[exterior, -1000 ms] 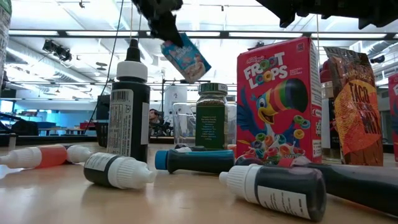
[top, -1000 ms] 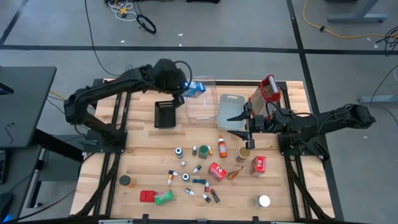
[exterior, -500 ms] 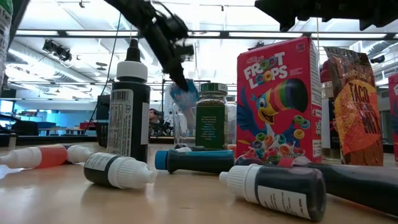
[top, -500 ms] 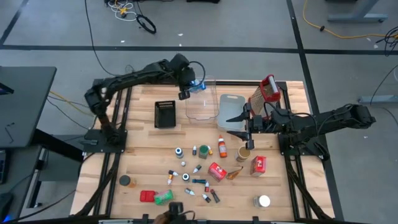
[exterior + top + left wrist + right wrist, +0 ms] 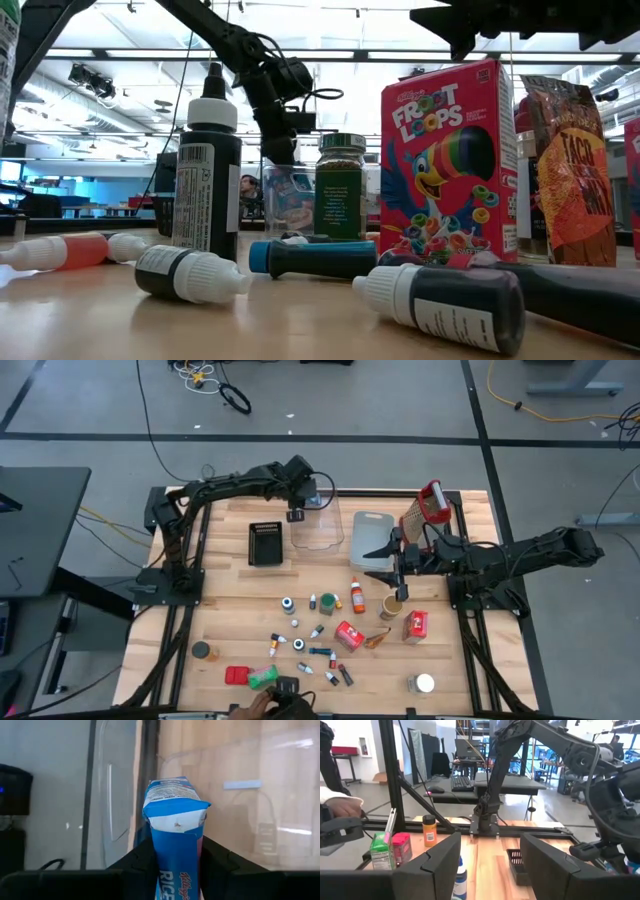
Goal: Pick & Place Kitchen Items
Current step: Put the blue cereal box into the transparent bin
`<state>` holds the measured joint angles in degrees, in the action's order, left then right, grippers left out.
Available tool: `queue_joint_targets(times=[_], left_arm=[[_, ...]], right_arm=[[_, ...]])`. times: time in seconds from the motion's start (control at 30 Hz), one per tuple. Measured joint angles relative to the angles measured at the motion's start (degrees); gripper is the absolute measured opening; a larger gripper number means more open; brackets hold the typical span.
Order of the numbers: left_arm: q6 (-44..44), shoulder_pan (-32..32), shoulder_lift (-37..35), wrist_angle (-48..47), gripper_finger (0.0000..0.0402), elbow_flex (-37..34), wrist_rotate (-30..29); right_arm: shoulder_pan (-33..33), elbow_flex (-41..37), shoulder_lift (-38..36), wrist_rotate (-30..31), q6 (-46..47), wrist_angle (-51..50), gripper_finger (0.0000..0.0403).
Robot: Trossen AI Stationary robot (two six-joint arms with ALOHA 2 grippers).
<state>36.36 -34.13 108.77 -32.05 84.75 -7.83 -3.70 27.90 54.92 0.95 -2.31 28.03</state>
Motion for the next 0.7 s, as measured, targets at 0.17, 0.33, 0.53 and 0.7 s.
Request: queue_joint_targets(times=[0.17, 0.33, 0.53, 0.7], left_arm=[[1.9, 0.0, 0.0, -0.1, 0.0142, 0.0, 1.1], [1.8, 0.3, 0.0, -0.3, 0.0171, 0.0, 1.2], [4.9, 0.4, 0.0, 0.4, 0.0209, 0.0, -1.1], [7.8, 0.8, 0.0, 3.7, 0.0233, 0.0, -10.6]], right_arm=[[0.0, 0.0, 0.0, 0.0, 0.1, -1.2, 0.0214], [0.0, 0.0, 0.0, 0.0, 0.1, -1.7, 0.0214], [0.0, 0.0, 0.0, 0.0, 0.1, -2.3, 0.0214], [0.0, 0.0, 0.0, 0.0, 0.4, -3.6, 0.0214]])
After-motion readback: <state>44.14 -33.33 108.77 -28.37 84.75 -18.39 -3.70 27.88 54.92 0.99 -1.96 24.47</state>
